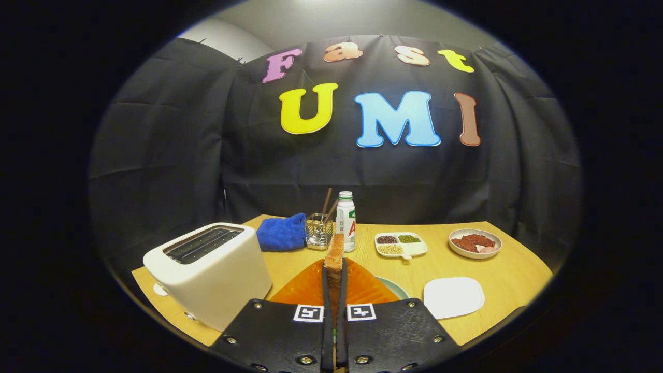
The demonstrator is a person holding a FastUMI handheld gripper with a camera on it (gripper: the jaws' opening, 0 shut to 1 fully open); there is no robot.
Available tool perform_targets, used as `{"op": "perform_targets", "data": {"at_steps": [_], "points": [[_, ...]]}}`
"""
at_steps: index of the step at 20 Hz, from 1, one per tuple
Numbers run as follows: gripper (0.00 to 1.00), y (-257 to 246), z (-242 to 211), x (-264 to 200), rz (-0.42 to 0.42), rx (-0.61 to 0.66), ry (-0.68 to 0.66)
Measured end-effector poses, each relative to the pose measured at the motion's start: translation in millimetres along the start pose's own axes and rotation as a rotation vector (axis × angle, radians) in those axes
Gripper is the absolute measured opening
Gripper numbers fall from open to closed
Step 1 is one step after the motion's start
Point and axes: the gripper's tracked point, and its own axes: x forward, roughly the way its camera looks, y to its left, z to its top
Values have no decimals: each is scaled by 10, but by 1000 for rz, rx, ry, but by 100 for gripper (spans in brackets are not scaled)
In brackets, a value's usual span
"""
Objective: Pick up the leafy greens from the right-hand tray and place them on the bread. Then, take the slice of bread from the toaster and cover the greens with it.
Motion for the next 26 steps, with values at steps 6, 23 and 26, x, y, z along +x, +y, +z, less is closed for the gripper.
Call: {"op": "perform_targets", "data": {"at_steps": [6,23,26], "points": [[2,90,-180,137,59,42,10],[4,-515,-760,421,-40,84,104],[7,-557,-777,456,-28,103,104]]}}
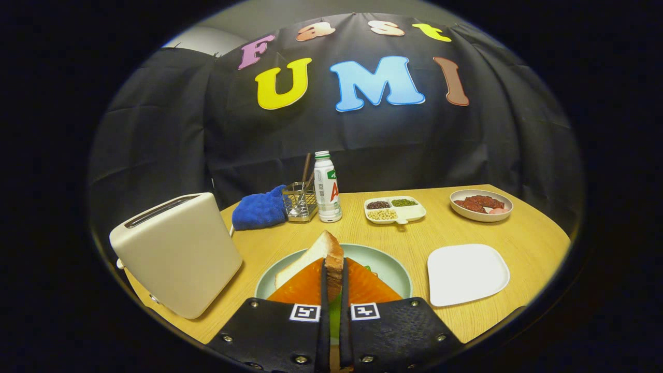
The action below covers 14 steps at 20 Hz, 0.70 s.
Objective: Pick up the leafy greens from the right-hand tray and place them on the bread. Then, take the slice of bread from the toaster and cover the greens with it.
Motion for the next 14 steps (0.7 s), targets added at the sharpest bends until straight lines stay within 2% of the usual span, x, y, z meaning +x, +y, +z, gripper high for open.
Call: {"op": "perform_targets", "data": {"at_steps": [4,5,9,14], "points": [[13,-146,-26,38,-17,3,13],[21,-180,-46,58,-22,7,17],[21,-212,-71,79,-7,40,31],[23,-255,-74,95,-14,9,37]]}}
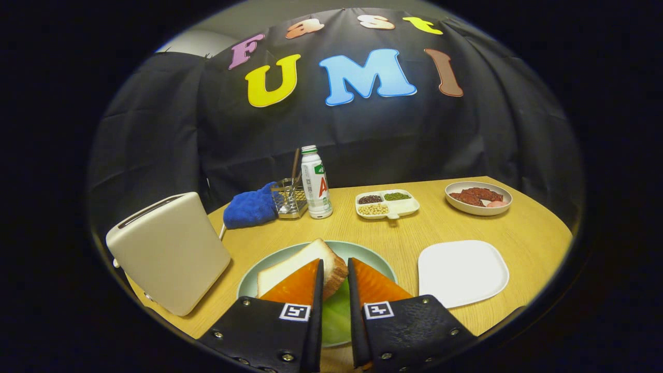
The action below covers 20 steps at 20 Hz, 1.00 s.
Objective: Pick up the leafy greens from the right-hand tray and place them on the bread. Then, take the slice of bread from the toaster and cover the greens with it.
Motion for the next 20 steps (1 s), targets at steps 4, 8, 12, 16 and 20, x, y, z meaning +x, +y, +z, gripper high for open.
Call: {"op": "perform_targets", "data": {"at_steps": [4,8,12,16,20], "points": [[23,-16,17,-33,7,-2,-2],[26,-59,-24,-5,6,-7,18],[31,-108,-16,-25,11,-7,22],[31,-140,9,-50,9,-44,10],[32,-264,78,-106,-29,-82,-13]]}}
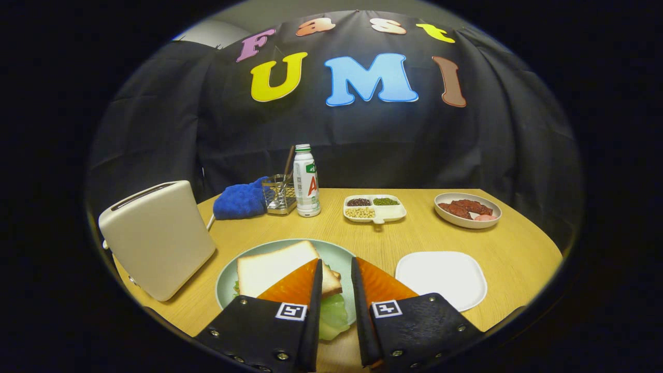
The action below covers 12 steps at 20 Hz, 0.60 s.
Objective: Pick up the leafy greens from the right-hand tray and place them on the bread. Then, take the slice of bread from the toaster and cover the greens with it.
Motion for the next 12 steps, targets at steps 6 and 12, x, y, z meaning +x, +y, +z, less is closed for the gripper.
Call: {"op": "perform_targets", "data": {"at_steps": [6,12], "points": [[31,-382,302,-291,-63,-57,-110],[31,-828,400,-577,-134,-113,-167]]}}
